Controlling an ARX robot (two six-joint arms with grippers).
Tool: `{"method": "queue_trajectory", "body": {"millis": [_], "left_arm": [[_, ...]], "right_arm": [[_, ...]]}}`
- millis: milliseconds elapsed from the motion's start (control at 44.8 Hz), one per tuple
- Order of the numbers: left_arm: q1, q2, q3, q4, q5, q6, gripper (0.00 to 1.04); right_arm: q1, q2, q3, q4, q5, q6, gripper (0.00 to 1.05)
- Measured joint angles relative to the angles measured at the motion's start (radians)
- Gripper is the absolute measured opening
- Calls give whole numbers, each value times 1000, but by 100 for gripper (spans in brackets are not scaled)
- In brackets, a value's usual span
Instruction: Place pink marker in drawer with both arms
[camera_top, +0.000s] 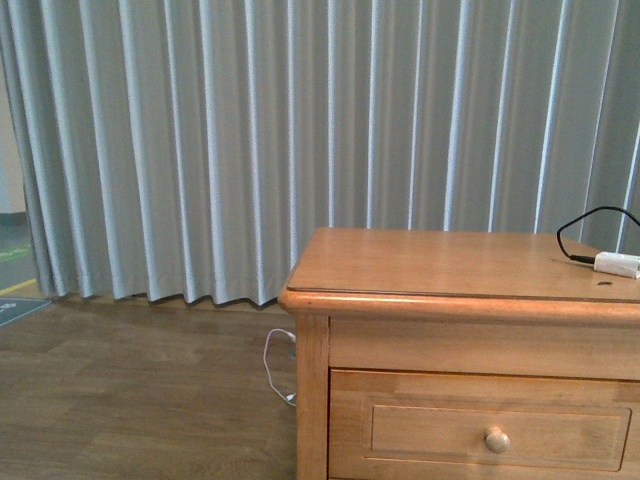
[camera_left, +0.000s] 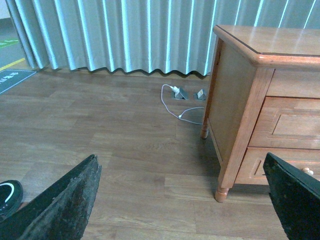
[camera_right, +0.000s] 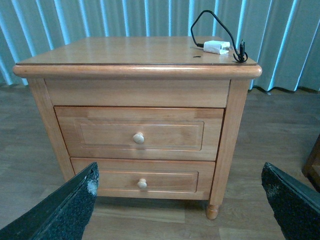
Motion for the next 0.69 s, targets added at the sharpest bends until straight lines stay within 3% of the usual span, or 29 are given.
{"method": "queue_trajectory", "body": {"millis": [692], "left_arm": [[0, 0, 0, 0, 0, 0, 98]], "right_arm": [[0, 0, 0, 0, 0, 0, 96]]}}
